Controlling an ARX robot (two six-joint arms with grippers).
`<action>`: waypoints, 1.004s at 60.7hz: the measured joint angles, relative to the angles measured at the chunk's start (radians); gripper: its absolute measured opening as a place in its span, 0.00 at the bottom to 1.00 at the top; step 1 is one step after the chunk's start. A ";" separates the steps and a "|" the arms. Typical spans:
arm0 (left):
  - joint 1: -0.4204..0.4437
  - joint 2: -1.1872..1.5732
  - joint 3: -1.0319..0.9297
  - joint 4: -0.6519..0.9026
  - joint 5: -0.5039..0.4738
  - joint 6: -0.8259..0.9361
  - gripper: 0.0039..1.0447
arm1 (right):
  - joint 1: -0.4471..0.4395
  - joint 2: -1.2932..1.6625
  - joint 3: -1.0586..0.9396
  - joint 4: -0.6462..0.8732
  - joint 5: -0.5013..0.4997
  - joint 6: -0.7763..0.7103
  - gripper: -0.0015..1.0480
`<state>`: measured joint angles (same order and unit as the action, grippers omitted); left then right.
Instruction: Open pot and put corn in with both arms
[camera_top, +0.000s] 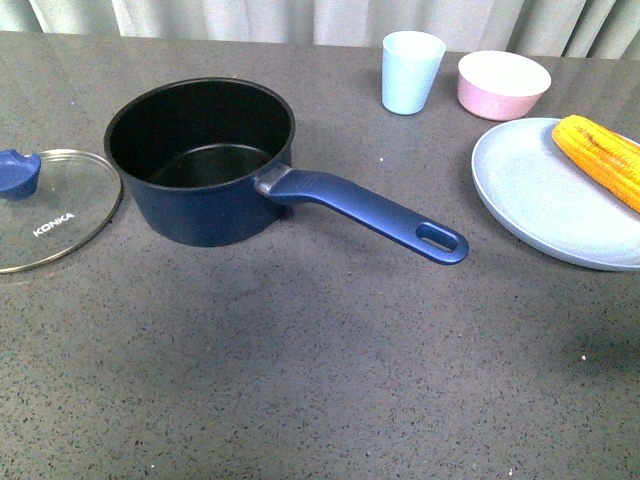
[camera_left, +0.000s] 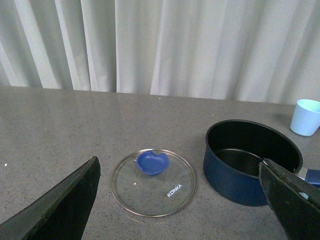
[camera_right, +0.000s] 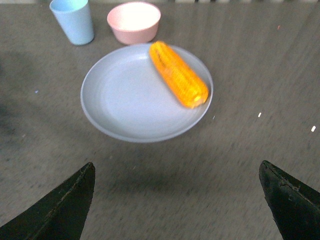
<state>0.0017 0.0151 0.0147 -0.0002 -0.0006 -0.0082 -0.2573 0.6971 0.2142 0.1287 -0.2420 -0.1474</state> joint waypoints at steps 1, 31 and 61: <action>0.000 0.000 0.000 0.000 0.000 0.000 0.92 | -0.005 0.052 0.013 0.049 -0.005 -0.021 0.91; 0.000 0.000 0.000 0.000 0.000 0.000 0.92 | 0.006 1.024 0.456 0.372 -0.067 -0.396 0.91; 0.000 0.000 0.000 0.000 0.000 0.000 0.92 | 0.038 1.295 0.787 0.211 -0.093 -0.388 0.91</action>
<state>0.0017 0.0151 0.0147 -0.0002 -0.0006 -0.0078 -0.2195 1.9926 1.0012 0.3401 -0.3347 -0.5358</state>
